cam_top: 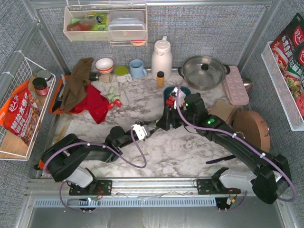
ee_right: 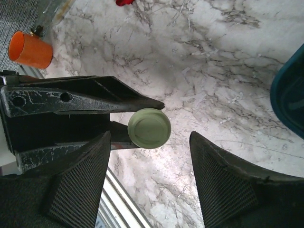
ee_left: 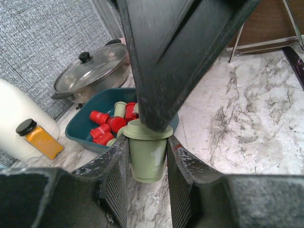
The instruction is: Mix the coffee capsules in the storage basket
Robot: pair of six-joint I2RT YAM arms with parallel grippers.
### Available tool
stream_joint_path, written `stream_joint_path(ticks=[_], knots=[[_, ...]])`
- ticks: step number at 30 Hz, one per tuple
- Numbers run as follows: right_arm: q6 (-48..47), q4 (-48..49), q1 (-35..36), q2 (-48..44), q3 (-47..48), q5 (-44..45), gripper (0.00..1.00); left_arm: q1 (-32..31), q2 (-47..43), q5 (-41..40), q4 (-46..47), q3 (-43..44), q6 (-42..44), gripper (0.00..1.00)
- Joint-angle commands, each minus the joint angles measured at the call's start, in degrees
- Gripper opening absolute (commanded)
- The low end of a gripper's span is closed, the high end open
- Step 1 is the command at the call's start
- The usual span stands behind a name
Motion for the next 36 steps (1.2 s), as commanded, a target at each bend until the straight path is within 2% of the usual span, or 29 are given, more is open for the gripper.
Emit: stream_joint_path(ticks=[1,10,13,18,21,27,29,32,36], knots=[[0.91,0.26,1.27,1.03,0.83,-0.87,0.71,-0.79,1.48,0.59,7.35,0.59,2.39,0.33],[0.14,-0.12,2.11,2.84,0.37,0.1,0.64,-1.69,2.88,0.89,9.05,1.12,1.63,0.32],[0.58,0.72,2.32,3.33,0.26,-0.01,0.57,-2.05,3.01,0.9,9.16,1.39,1.56,0.32],[0.78,0.95,2.46,3.79,0.3,-0.1,0.34,-2.33,2.97,0.19,9.22,1.14,1.52,0.33],[0.94,0.87,2.46,3.8,0.31,0.39,0.27,-2.34,3.1,-1.33,9.21,0.84,1.45,0.44],[0.76,0.61,2.23,3.91,0.22,4.45,0.2,-2.34,3.57,-4.82,9.5,-0.36,1.19,0.82],[-0.14,0.68,1.59,3.97,0.35,7.18,0.19,-2.34,3.59,-6.33,10.48,-1.47,0.98,0.97],[-3.41,0.31,0.12,4.42,1.21,13.63,0.18,-2.34,3.23,-9.68,12.35,-3.97,0.87,0.99],[-10.1,1.06,-2.64,7.78,3.26,26.53,0.18,-2.34,1.48,-18.12,12.68,-6.64,-0.31,0.99]])
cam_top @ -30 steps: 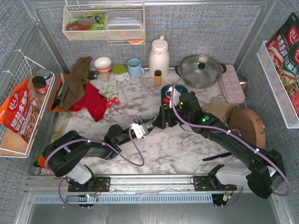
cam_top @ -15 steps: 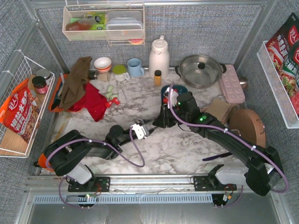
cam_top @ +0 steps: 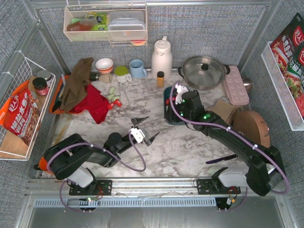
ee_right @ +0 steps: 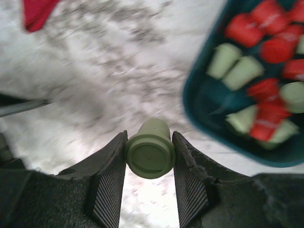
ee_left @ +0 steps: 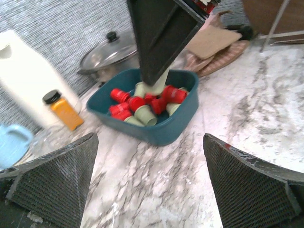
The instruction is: Mix the coffee capsules in the storage basket
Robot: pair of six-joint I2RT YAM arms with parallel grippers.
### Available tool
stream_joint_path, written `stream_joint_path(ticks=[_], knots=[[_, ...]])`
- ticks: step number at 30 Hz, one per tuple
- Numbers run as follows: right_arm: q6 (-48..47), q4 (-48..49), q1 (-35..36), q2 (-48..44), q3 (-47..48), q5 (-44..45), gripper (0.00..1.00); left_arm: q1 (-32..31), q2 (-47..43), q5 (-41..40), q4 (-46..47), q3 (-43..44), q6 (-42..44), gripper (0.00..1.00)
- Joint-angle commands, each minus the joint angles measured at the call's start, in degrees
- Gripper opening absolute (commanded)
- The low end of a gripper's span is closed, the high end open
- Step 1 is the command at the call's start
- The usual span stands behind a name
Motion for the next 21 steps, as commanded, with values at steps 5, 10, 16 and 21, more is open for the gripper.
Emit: stream_joint_path(ticks=[5,10,16,21], knots=[[-11.46,1.24,-6.95,12.01,7.82,19.1,0.21,0.05,-4.98,-21.48,-2.14,-2.35,-4.68,0.99],[-10.13,-4.6,-8.89,21.78,14.78,14.76,0.41,0.13,-7.61,-32.88,-13.36,0.13,-7.84,0.99],[-6.55,-5.8,-8.72,24.87,14.23,3.9,0.51,0.95,-8.1,-47.68,-26.64,4.92,-12.4,0.99],[-6.23,-6.93,-8.57,23.08,11.37,2.67,0.63,3.21,-6.97,-50.89,-34.57,8.62,-18.87,0.99]])
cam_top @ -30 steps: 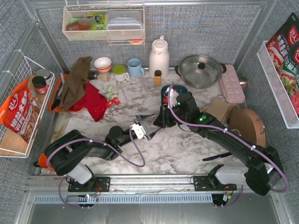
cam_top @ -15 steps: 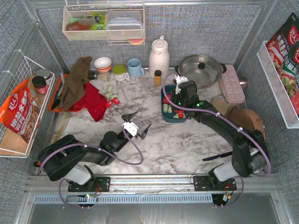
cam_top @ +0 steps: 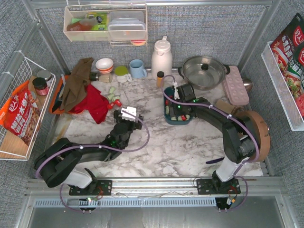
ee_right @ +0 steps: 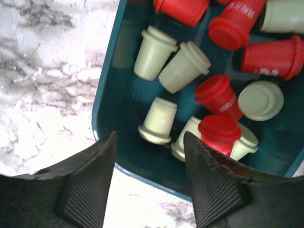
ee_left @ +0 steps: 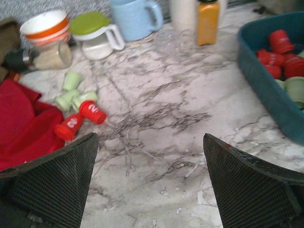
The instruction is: Mix the coffee capsules in the storage basket
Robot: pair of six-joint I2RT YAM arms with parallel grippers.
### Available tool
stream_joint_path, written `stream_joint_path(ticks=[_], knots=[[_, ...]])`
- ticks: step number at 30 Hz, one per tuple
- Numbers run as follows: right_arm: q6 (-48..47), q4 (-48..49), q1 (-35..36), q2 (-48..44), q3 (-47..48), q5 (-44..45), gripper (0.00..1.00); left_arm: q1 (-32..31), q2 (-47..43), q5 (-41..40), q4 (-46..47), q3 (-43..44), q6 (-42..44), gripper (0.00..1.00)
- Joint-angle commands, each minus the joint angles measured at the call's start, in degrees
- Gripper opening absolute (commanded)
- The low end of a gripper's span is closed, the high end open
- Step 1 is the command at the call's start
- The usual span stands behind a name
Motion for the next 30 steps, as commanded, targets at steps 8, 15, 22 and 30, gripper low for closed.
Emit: stream_joint_path(ticks=[8,15,22,30], knots=[[1.27,4.44,0.28,-17.22,-11.48,0.75,0.68,13.27,6.02,2.94,-39.19,19.54,-25.72,0.99],[0.6,8.97,0.29,-25.37,-19.45,5.91,0.68,21.67,18.25,9.16,-50.36,32.48,-30.08,0.93],[2.27,9.65,0.32,-24.36,-19.64,1.85,0.68,24.84,27.22,5.86,-57.59,42.72,-38.52,0.83],[3.16,9.95,0.27,-24.59,-19.81,-0.55,0.68,26.78,32.48,4.77,-60.05,48.24,-45.03,0.67]])
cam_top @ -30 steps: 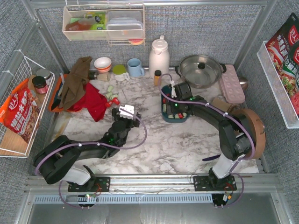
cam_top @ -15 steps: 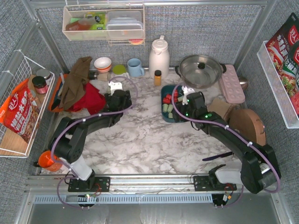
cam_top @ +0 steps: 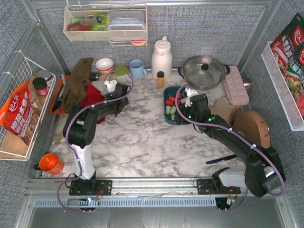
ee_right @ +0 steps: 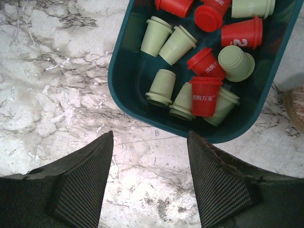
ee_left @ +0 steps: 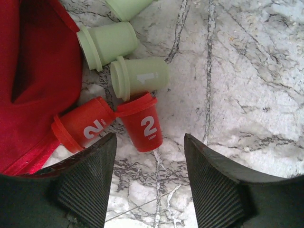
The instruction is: Mix the coffee capsules in the storage basket
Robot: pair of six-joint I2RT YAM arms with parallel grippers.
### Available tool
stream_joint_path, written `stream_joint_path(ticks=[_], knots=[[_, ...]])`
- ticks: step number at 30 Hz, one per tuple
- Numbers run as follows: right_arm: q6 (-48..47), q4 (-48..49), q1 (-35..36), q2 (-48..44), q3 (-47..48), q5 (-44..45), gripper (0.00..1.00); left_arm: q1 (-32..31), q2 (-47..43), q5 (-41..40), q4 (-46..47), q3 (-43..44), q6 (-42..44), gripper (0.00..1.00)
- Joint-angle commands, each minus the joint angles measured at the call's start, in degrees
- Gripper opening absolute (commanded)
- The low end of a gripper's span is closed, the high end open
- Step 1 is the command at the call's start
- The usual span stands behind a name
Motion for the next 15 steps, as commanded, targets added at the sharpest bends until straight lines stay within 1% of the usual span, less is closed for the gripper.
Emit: stream_joint_path(ticks=[1,6,11,15], knots=[[0.94,1.54,-0.02,-0.19,0.17,-1.87,0.68,0.28,3.07,-2.62,-3.5,3.02,-4.66,0.66],[0.98,1.36,0.02,-0.29,0.17,-2.42,0.68,0.65,5.81,-5.04,-4.97,5.16,-5.75,0.64],[1.02,1.45,0.06,0.06,0.22,-2.82,0.68,0.89,6.36,-8.06,-5.25,5.52,-6.25,0.61],[1.12,1.45,0.06,0.54,0.39,-3.28,0.68,1.29,6.99,-8.02,-5.17,5.91,-5.83,0.56]])
